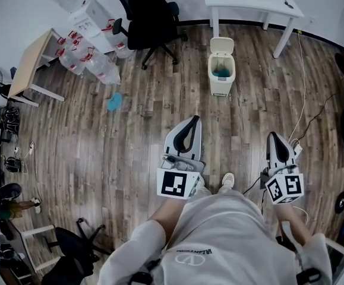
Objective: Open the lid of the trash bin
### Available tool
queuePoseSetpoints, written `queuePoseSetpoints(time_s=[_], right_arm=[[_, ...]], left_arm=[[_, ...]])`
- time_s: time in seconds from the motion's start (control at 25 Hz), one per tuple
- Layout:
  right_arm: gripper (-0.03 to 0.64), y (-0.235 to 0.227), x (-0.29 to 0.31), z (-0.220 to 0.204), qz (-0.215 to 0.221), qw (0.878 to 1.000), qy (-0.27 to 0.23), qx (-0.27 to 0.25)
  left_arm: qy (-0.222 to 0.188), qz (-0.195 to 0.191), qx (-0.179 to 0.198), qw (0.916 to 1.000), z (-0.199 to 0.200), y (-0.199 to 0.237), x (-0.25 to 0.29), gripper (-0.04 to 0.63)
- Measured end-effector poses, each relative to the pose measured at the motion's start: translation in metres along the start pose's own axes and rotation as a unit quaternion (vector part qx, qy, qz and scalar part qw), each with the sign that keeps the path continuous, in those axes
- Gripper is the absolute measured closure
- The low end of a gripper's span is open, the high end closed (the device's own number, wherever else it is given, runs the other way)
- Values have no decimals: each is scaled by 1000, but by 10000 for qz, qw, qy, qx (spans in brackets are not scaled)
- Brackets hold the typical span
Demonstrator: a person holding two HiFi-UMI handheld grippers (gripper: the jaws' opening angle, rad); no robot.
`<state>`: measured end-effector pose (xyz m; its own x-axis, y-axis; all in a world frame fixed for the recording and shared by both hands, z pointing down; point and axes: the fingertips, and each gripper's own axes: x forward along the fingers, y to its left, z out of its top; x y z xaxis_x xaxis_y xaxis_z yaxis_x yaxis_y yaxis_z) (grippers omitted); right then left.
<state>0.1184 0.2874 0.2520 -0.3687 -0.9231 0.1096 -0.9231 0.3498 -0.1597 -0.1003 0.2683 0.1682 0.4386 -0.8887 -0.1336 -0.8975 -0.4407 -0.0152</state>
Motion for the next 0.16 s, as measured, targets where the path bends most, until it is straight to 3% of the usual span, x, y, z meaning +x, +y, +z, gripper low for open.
queuePoseSetpoints(time_s=[0.16], right_arm=[[601, -6, 0, -1, -21, 10000, 22, 2]], left_arm=[[12, -5, 4, 10000, -3, -4, 3, 594]])
